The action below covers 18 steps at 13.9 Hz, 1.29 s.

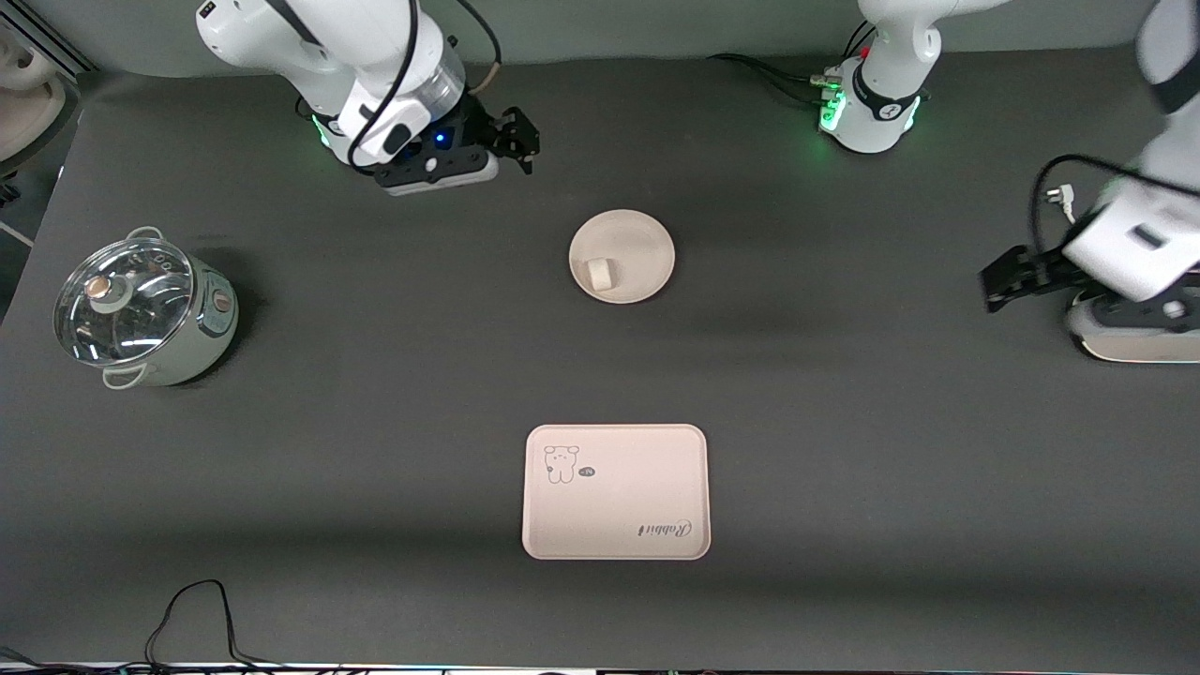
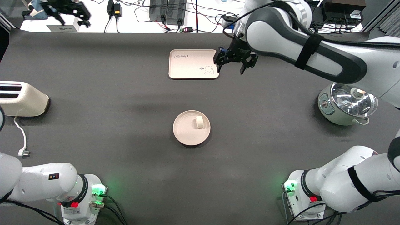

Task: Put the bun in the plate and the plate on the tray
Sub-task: 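Raise the left gripper and withdraw it toward its base, then move the right gripper to the plate rim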

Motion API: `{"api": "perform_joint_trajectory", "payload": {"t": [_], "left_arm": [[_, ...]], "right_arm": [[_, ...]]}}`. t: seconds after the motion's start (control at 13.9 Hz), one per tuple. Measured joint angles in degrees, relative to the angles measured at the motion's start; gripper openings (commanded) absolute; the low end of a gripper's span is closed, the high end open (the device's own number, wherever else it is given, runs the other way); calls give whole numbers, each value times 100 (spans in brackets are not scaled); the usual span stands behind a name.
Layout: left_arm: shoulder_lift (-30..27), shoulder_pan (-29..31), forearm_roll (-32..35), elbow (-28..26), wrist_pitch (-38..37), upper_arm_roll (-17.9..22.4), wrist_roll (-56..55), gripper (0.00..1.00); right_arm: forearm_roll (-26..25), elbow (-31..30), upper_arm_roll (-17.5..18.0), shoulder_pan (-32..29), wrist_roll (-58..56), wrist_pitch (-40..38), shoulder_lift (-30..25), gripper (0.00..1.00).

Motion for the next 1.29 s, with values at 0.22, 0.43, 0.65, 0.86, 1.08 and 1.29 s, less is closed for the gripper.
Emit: {"api": "perform_joint_trajectory", "payload": {"t": [0.22, 0.43, 0.65, 0.86, 1.08, 1.29], "left_arm": [[-376, -5, -93, -392, -11, 330, 561, 100], [-466, -70, -97, -525, -12, 320, 565, 100], [-465, -76, -97, -574, 1, 324, 565, 100], [-459, -75, -101, -581, 9, 334, 559, 100], [-458, -81, -106, -582, 18, 330, 559, 100], [-458, -82, -107, -583, 12, 349, 559, 100]], "right_arm": [[7, -281, 2, 474, 490, 377, -74, 100], [7, -566, -20, 550, 553, 612, -92, 100], [7, -1300, -43, 556, 553, 1525, -91, 100], [7, -2154, -31, 693, 553, 2598, -40, 100], [7, -2686, -26, 733, 553, 3570, 282, 100], [7, -3202, -23, 869, 553, 4913, 859, 100]]}}
